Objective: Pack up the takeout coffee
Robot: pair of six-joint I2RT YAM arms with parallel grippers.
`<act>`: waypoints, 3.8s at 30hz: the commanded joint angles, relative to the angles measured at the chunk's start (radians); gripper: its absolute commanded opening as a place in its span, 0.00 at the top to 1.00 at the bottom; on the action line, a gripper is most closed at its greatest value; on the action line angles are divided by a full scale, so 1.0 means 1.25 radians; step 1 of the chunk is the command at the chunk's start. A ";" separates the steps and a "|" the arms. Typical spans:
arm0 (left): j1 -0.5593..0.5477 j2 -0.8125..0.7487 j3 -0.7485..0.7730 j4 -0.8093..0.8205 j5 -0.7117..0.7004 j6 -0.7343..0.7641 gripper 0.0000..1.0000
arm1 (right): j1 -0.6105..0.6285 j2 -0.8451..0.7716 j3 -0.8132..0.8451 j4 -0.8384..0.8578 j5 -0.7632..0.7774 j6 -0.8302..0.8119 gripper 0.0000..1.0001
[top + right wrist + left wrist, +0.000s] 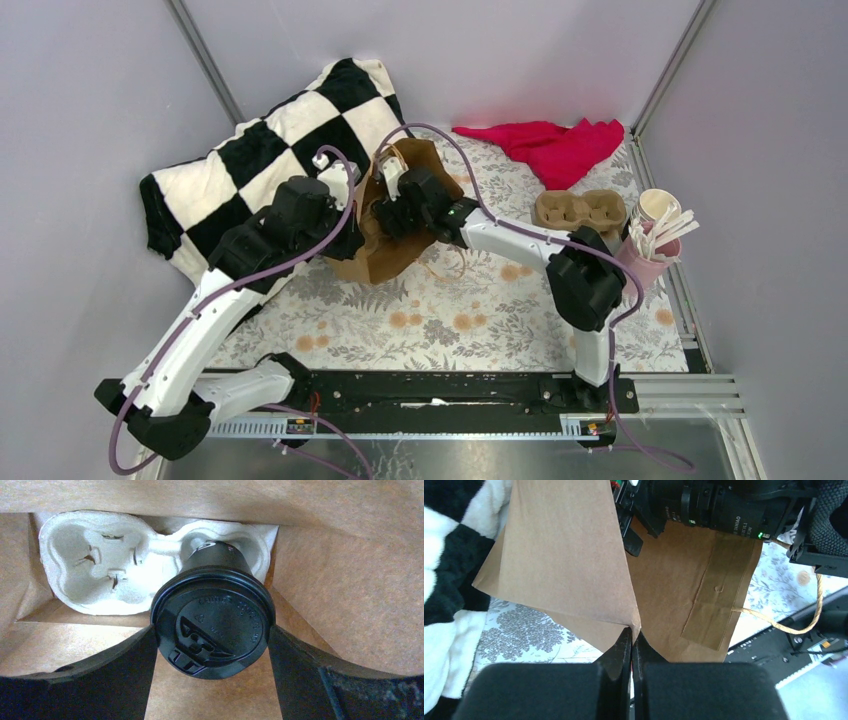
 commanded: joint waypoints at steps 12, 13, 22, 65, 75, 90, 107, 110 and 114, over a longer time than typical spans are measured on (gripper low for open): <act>-0.010 0.001 0.083 0.006 0.090 -0.150 1.00 | 0.030 -0.218 -0.032 -0.443 0.081 0.132 0.31; -0.010 0.008 0.091 -0.010 0.072 -0.162 1.00 | 0.035 -0.224 -0.040 -0.462 0.081 0.141 0.30; -0.010 0.132 0.222 -0.143 -0.022 -0.239 1.00 | 0.059 -0.143 0.041 -0.677 0.110 0.198 0.29; 0.034 0.143 0.368 -0.222 -0.297 -0.165 0.15 | 0.010 0.017 0.036 -0.751 -0.013 0.183 0.25; 0.034 0.136 0.361 -0.217 -0.285 -0.167 0.16 | 0.010 0.027 0.172 -0.815 -0.012 0.188 0.10; 0.034 0.126 0.344 -0.195 -0.254 -0.175 0.16 | 0.011 -0.032 0.367 -0.931 -0.027 0.210 0.00; 0.034 0.120 0.326 -0.180 -0.231 -0.171 0.17 | 0.012 -0.101 0.570 -1.016 -0.070 0.260 0.00; 0.034 0.118 0.316 -0.169 -0.222 -0.168 0.17 | 0.013 -0.136 0.574 -1.000 -0.074 0.270 0.00; 0.034 0.115 0.289 -0.147 -0.184 -0.172 0.17 | 0.012 -0.168 0.517 -0.966 -0.062 0.291 0.00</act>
